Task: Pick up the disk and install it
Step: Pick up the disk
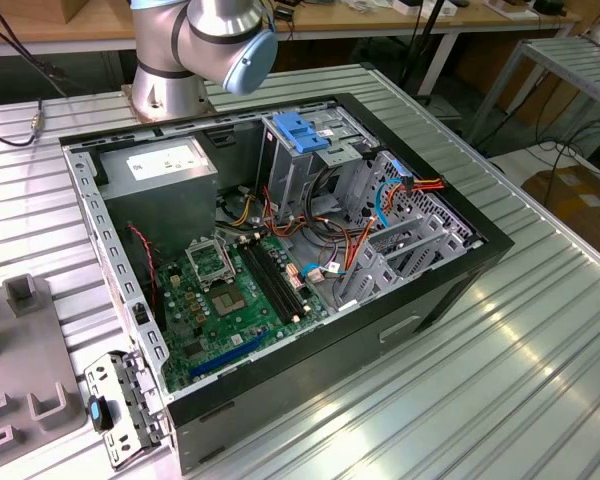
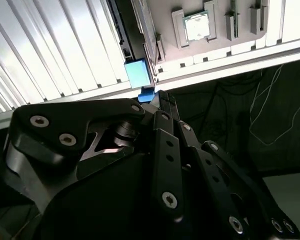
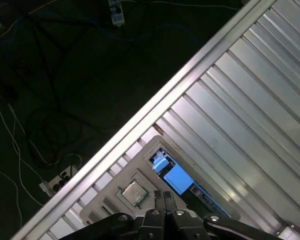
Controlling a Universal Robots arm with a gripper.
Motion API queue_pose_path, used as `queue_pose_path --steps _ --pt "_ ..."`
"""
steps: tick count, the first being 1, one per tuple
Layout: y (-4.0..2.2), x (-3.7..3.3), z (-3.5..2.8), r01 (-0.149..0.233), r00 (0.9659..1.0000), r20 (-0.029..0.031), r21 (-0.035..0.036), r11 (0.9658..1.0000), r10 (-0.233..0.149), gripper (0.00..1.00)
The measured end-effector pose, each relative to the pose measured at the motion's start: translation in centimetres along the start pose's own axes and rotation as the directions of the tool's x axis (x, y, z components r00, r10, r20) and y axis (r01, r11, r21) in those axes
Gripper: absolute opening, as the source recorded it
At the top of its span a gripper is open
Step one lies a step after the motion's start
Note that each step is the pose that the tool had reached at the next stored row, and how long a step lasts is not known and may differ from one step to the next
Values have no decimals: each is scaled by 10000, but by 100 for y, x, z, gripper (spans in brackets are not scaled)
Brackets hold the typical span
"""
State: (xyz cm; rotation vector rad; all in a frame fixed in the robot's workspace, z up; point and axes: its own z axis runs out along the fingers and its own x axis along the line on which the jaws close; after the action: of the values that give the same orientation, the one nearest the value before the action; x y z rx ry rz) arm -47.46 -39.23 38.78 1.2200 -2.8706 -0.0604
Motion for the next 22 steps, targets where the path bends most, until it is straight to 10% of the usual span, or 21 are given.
queue_pose_path --steps 6,22 --pt "-6 -5 0 1120 9937 -49 3 9937 -1120 11" --pt "-12 -2 9 1845 9828 -49 29 9828 -1845 11"
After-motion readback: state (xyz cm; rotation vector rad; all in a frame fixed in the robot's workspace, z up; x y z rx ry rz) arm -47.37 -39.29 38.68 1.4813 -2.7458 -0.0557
